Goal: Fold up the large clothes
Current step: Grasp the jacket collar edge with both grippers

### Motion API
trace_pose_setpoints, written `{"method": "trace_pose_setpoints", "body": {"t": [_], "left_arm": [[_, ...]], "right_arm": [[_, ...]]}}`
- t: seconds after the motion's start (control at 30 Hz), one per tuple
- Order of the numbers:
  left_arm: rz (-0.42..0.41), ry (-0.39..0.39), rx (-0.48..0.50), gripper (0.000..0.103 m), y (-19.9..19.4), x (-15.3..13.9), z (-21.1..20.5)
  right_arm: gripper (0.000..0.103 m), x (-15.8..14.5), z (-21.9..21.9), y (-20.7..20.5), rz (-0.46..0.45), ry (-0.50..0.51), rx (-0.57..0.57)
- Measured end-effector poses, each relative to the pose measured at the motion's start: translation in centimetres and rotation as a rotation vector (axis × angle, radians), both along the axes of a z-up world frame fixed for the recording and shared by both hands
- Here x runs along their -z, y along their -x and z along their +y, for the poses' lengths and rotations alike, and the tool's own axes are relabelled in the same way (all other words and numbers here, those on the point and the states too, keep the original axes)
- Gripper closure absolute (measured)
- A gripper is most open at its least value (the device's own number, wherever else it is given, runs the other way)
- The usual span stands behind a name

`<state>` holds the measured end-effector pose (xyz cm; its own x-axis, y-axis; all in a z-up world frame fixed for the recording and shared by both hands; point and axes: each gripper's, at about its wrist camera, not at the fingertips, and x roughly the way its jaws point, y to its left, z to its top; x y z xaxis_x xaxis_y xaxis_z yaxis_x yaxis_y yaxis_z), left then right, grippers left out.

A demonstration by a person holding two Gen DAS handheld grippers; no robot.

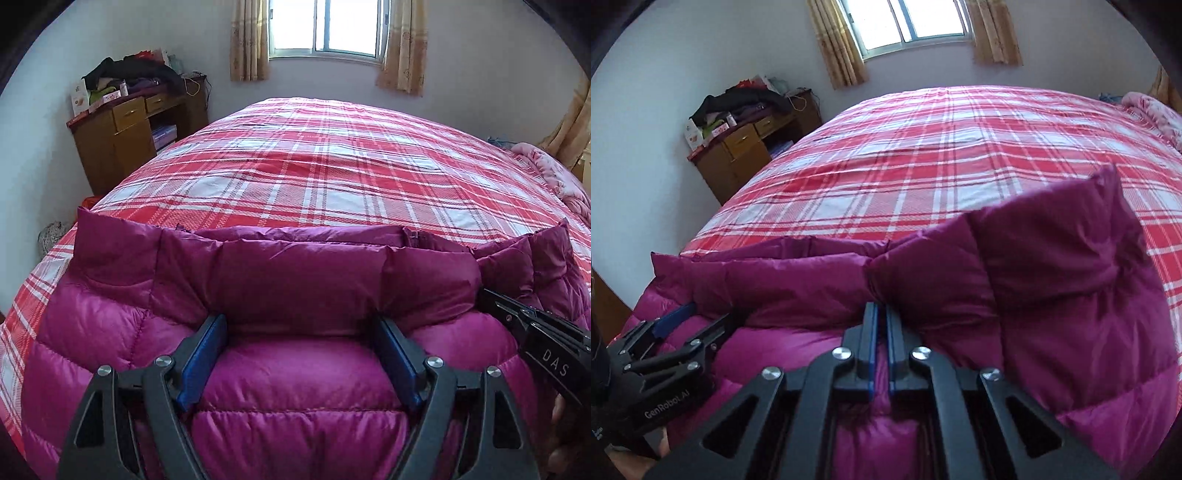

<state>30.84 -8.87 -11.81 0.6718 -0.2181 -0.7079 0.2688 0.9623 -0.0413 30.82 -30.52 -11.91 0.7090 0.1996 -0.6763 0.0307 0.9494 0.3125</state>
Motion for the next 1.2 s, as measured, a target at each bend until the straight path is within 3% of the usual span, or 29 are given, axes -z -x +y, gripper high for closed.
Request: {"method": "trace_pose_setpoints", "body": {"t": [0.13,0.3,0.37,0.43,0.5,0.6,0.67,0.97,1.1,1.2], "left_arm": [[0.032,0.04,-0.004,0.019,-0.8,0.6,0.4],[0.059,0.039,-0.008,0.018,-1.3,1.2,0.3],[0.064,0.017,-0.013,0.018,-1.4,1.4,0.0],[0.067,0.011,-0.014,0.018,-1.3,1.5,0.0],[0.068,0.014,-0.014,0.018,-1.4,1.5,0.1],[0.065,0.009,-0.014,0.018,-1.3,1.4,0.1],[0.064,0.01,-0.013,0.018,-1.3,1.4,0.1],[0.059,-0.007,-0.016,0.018,-1.2,1.4,-0.2],[0.075,-0.05,-0.014,0.018,-1.1,1.2,-0.7],[0.095,-0.073,0.011,0.018,0.1,-0.2,0.2]], "right_arm": [[0.103,0.7,-0.9,-0.2,0.018,-0.063,0.003],[0.103,0.2,-0.6,-0.2,0.039,-0.04,0.003],[0.103,-1.0,0.0,0.1,0.046,0.036,0.003],[0.101,-2.9,0.0,1.4,-0.012,0.118,0.021],[0.097,-4.4,-1.0,2.6,-0.047,0.225,0.102],[0.092,-3.8,-3.7,2.5,0.006,0.308,0.207],[0.092,-1.6,-5.4,1.7,0.09,0.264,0.207],[0.1,0.4,-8.8,1.6,0.066,-0.011,0.222],[0.1,-0.1,-7.9,1.3,0.085,0.053,0.224],[0.1,-1.8,-7.0,2.1,0.107,0.168,0.255]]}}
